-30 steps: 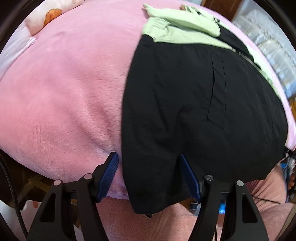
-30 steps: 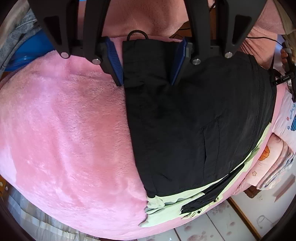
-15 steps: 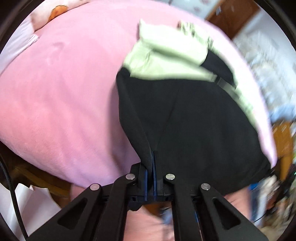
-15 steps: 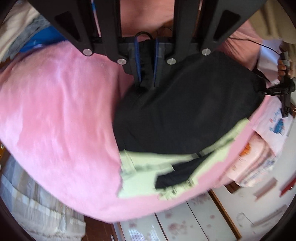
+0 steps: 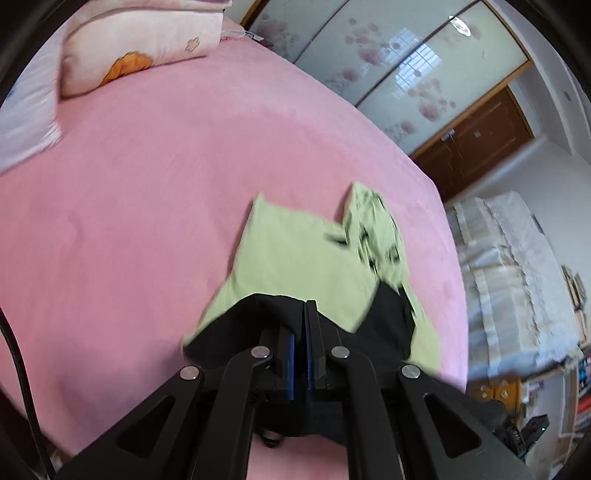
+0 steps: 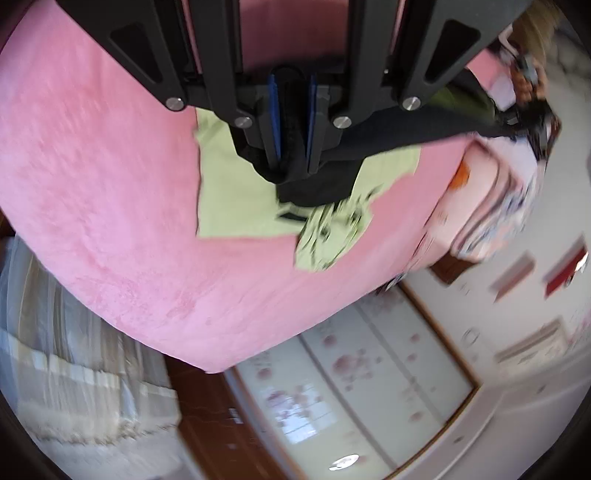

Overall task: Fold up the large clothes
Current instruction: 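Lift the hem with both tools and fold it toward the hood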

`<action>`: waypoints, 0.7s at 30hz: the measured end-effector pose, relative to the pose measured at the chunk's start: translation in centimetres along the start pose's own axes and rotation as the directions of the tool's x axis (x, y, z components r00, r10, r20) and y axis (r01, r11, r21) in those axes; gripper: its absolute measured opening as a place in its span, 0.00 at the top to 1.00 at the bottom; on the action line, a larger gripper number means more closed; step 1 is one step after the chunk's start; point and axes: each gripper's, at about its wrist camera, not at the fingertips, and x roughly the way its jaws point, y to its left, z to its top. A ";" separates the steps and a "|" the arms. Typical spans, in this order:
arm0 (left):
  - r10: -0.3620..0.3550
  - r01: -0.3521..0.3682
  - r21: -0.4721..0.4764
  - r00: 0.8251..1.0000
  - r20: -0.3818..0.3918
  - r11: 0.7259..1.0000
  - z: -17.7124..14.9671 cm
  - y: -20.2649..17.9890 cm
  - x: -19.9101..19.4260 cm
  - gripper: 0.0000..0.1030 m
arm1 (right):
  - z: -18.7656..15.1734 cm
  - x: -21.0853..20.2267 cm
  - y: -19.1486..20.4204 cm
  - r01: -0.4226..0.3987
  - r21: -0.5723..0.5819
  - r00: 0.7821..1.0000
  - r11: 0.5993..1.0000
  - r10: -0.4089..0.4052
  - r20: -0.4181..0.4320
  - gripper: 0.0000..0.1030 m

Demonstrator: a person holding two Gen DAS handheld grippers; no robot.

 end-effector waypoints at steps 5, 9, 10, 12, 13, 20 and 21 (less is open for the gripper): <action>0.077 -0.077 0.005 0.996 -0.040 0.997 4.5 -1.1 8.8 0.84 | 3.7 9.9 -2.7 0.102 0.116 0.993 0.988 -0.096 -0.063 0.85; 0.197 -0.194 0.046 0.976 -0.094 0.980 5.3 -0.2 14.4 0.56 | 3.8 17.0 -5.2 0.218 0.175 0.966 0.960 -0.187 -0.178 0.74; 0.214 -0.208 0.063 0.972 -0.099 0.976 5.3 0.2 15.1 0.55 | 3.7 18.0 -5.6 0.222 0.178 0.964 0.959 -0.189 -0.186 0.74; 0.223 -0.215 0.080 0.969 -0.111 0.973 5.4 0.9 16.1 0.55 | 3.7 18.3 -6.0 0.199 0.184 0.971 0.963 -0.168 -0.168 0.69; 0.218 -0.209 0.088 0.969 -0.115 0.974 5.6 1.0 16.5 0.55 | 3.8 18.1 -6.2 0.184 0.183 0.976 0.966 -0.157 -0.152 0.62; 0.149 -0.119 0.235 0.982 -0.115 0.965 5.6 1.5 17.5 0.55 | 4.4 18.0 -6.3 0.162 0.033 0.979 0.986 -0.156 -0.131 0.47; 0.136 -0.102 0.277 0.985 -0.106 0.955 5.6 1.5 17.6 0.55 | 4.4 18.3 -6.3 0.165 0.003 0.977 0.986 -0.163 -0.137 0.47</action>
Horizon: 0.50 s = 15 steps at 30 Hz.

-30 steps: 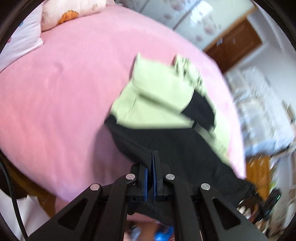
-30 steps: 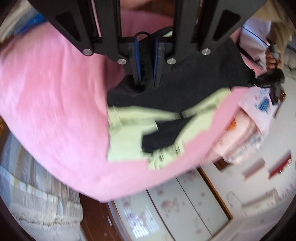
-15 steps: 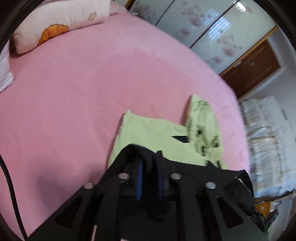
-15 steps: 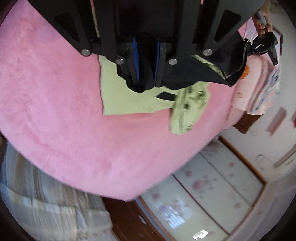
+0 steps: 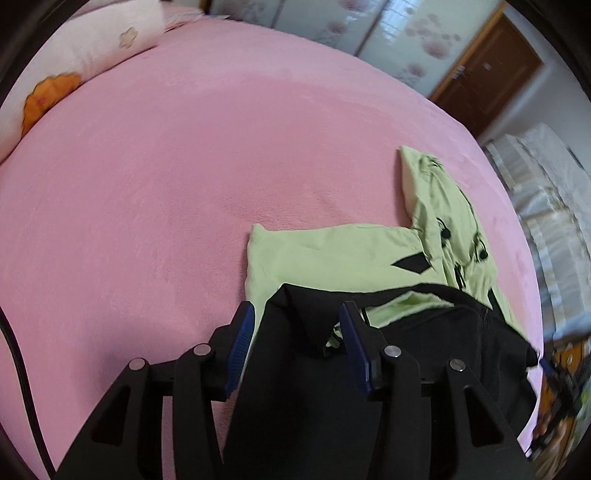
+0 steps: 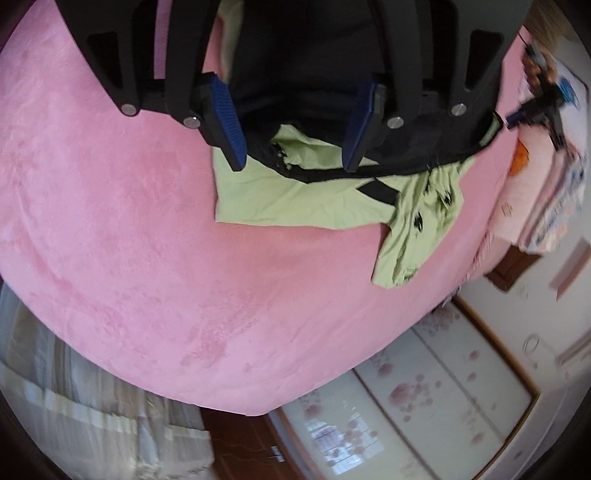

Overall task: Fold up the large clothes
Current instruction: 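Lift the hem with both tools and fold it toward the hood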

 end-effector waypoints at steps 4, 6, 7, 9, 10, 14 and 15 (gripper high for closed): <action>0.004 -0.005 0.173 1.000 0.010 0.985 -0.7 -0.4 -0.4 0.55 | -1.0 -0.1 0.6 0.018 -0.145 0.999 0.989 -0.022 -0.023 0.47; 0.007 -0.007 0.261 1.000 0.000 0.965 -1.3 -0.6 -0.9 0.55 | -1.8 -0.2 1.0 0.026 -0.222 0.999 0.975 -0.033 -0.028 0.47; 0.012 -0.011 0.293 1.000 -0.001 0.956 -1.6 -0.7 -1.1 0.55 | -2.2 -0.1 1.2 0.031 -0.251 0.999 0.968 -0.040 -0.029 0.47; 0.043 -0.041 0.367 0.999 0.002 0.929 -2.1 -1.0 -1.3 0.55 | -2.9 0.3 1.7 0.054 -0.323 0.997 0.945 -0.069 -0.037 0.47; 0.067 -0.064 0.392 0.998 0.005 0.918 -2.3 -1.2 -1.1 0.55 | -3.2 0.6 1.9 0.082 -0.353 0.994 0.932 -0.100 -0.035 0.47; 0.133 -0.117 0.502 0.991 0.002 0.857 -2.9 -2.7 0.6 0.55 | -3.5 2.4 1.8 0.101 -0.389 0.989 0.915 -0.136 -0.063 0.47; 0.154 -0.134 0.540 0.988 0.008 0.831 -3.0 -3.3 1.3 0.55 | -3.3 2.9 1.7 0.102 -0.384 0.988 0.917 -0.140 -0.071 0.47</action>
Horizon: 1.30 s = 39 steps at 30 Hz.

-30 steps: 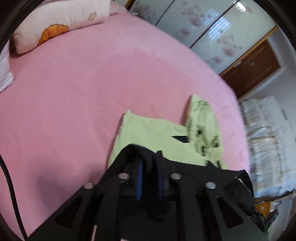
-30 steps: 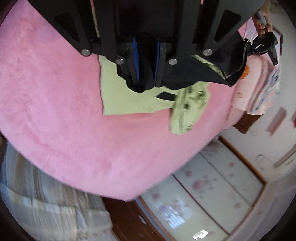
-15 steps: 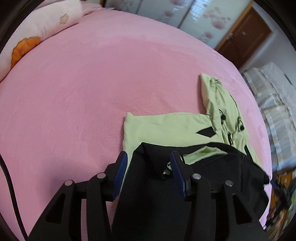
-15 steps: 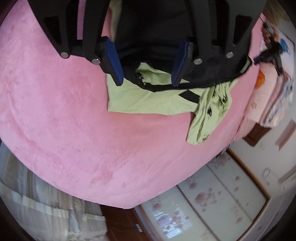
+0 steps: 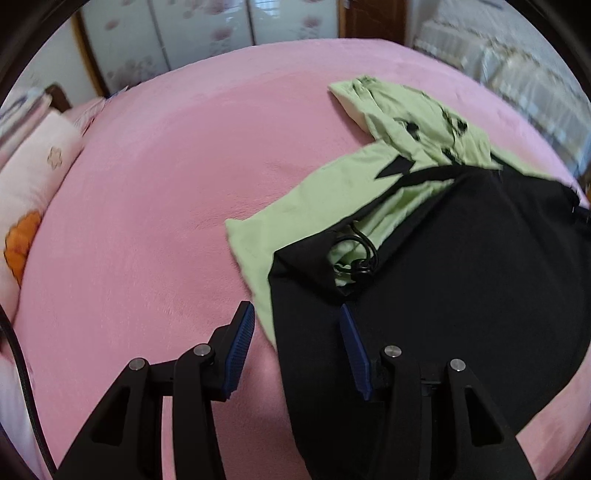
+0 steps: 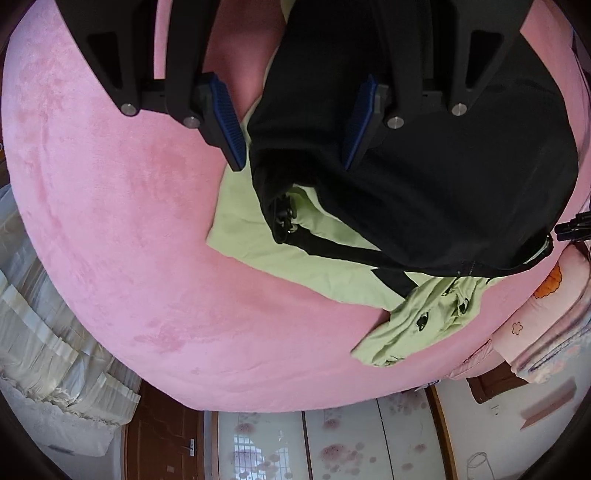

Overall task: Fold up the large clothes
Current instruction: 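Lift the hem with both tools and fold it toward the hood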

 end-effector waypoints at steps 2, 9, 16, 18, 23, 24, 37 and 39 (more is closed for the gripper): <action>0.018 -0.017 0.048 1.000 -0.006 0.999 0.5 -0.9 0.7 0.55 | 0.3 0.7 -0.4 -0.005 0.019 1.000 1.000 0.005 -0.011 0.47; 0.021 -0.020 0.088 1.000 -0.010 0.996 3.7 -2.6 3.6 0.55 | 1.9 2.0 -1.7 -0.051 0.084 0.999 0.995 0.052 -0.010 0.47; -0.101 0.099 -0.082 0.995 -0.025 0.992 5.5 0.8 5.8 0.65 | 2.9 3.0 -3.4 -0.149 0.170 0.988 0.974 0.152 -0.003 0.62; -0.108 0.106 -0.148 0.994 -0.009 0.983 5.6 2.1 6.0 0.79 | 2.9 3.2 -3.3 -0.123 0.166 0.992 0.978 0.126 -0.005 0.70; -0.120 0.129 -0.220 0.991 0.056 0.967 5.3 2.7 5.1 0.88 | 3.0 2.8 -2.5 -0.053 0.139 0.999 0.989 0.052 0.011 0.81; -0.095 0.108 -0.230 0.993 0.066 0.967 5.3 2.4 4.6 0.88 | 3.1 2.6 -2.1 -0.038 0.125 0.999 0.991 0.036 0.018 0.83; 0.112 -0.069 -0.389 0.990 0.089 0.919 8.0 2.2 2.4 0.91 | 8.7 1.6 1.2 0.081 0.098 0.981 0.992 -0.096 0.168 0.85; 0.142 -0.112 -0.396 0.989 0.046 0.912 8.4 2.1 4.4 0.91 | 9.4 4.0 1.3 0.114 0.110 0.984 0.987 -0.127 0.122 0.85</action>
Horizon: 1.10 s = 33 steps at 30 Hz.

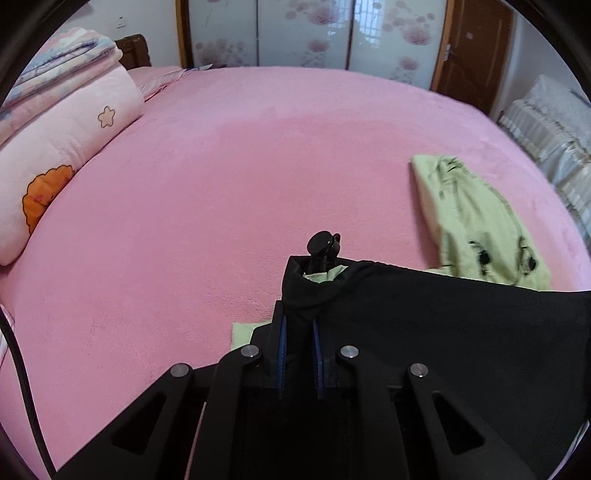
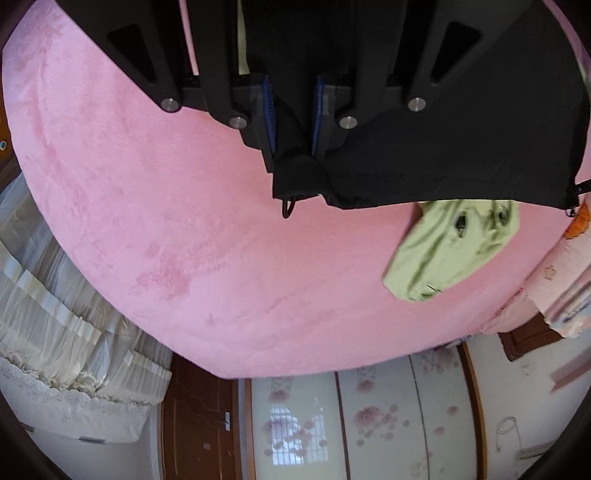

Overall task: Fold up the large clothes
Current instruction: 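Lay the folded hem down and open both tools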

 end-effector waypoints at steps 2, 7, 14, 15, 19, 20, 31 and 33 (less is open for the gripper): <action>0.045 -0.045 -0.002 0.998 -0.043 0.999 -0.4 -0.5 2.1 0.91 | -0.2 2.2 0.4 0.035 -0.002 0.998 0.999 -0.036 -0.052 0.84; 0.117 -0.115 0.035 0.990 -0.072 0.993 -1.7 -1.3 4.5 0.89 | -0.8 4.2 0.9 0.087 -0.012 0.989 0.996 -0.087 -0.123 0.76; 0.139 -0.138 0.018 0.990 -0.038 0.990 -0.9 -1.6 0.3 0.60 | 0.0 -1.2 -0.5 0.088 0.109 0.995 0.990 -0.081 -0.064 0.67; 0.125 -0.125 0.000 0.992 -0.006 0.992 -0.8 -1.8 -1.6 0.56 | -0.1 -2.4 -0.5 0.086 0.129 0.996 0.988 -0.081 -0.040 0.63; 0.082 -0.081 -0.015 0.993 0.086 0.997 -1.9 -4.3 -7.0 0.31 | -0.9 -6.4 3.2 0.016 0.129 1.000 0.991 -0.017 0.011 0.54; 0.065 -0.064 -0.010 0.993 0.102 0.998 -2.3 -5.2 -7.8 0.30 | -1.2 -6.7 4.7 -0.022 0.104 1.000 0.994 0.021 0.004 0.54; 0.117 -0.116 -0.013 0.992 0.054 0.993 -4.7 -10.7 -1.6 0.30 | -3.8 1.9 20.1 -0.186 -0.063 0.972 0.980 0.175 -0.158 0.54; 0.158 -0.157 -0.024 0.987 0.021 0.987 -4.8 -9.3 0.6 0.30 | -3.7 3.3 19.1 -0.149 -0.072 0.979 0.986 0.136 -0.150 0.56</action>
